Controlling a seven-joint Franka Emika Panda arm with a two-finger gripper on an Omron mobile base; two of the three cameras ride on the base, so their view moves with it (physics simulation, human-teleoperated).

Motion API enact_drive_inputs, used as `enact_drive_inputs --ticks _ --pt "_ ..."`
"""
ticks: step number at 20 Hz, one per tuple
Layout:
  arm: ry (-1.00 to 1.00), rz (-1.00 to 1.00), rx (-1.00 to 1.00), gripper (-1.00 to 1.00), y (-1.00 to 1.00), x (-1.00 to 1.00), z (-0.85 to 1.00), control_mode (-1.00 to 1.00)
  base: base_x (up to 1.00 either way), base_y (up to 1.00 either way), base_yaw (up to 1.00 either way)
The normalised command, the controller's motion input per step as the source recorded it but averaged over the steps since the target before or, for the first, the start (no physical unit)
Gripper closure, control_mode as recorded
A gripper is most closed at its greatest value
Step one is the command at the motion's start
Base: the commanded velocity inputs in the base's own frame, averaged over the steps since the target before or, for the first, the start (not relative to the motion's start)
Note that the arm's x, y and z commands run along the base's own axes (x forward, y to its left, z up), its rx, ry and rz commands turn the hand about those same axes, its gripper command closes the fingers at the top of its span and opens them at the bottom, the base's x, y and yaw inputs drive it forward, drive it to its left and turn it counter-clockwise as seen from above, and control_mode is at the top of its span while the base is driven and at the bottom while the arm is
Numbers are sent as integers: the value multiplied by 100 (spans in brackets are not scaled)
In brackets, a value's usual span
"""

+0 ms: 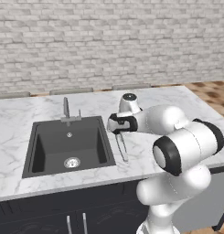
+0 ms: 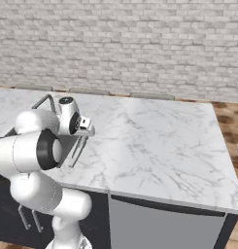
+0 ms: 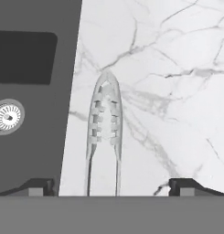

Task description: Pick up the tongs from the counter and place them near the plate next to the oven.

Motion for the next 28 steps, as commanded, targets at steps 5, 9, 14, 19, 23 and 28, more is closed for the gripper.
enact_drive_inputs --ticks 5,9,14,19,23,28 --pt "10 0 0 -100 10 31 -59 -100 0 0 0" --pt "14 0 0 -100 16 7 -54 -100 0 0 0" --pt "11 0 0 -100 12 0 -52 -100 0 0 0" --pt "0 0 0 -100 0 0 -44 -100 0 0 0" --pt "0 0 0 -100 0 0 -49 -100 0 0 0" --pt "0 0 0 -100 0 -11 -55 -100 0 0 0"
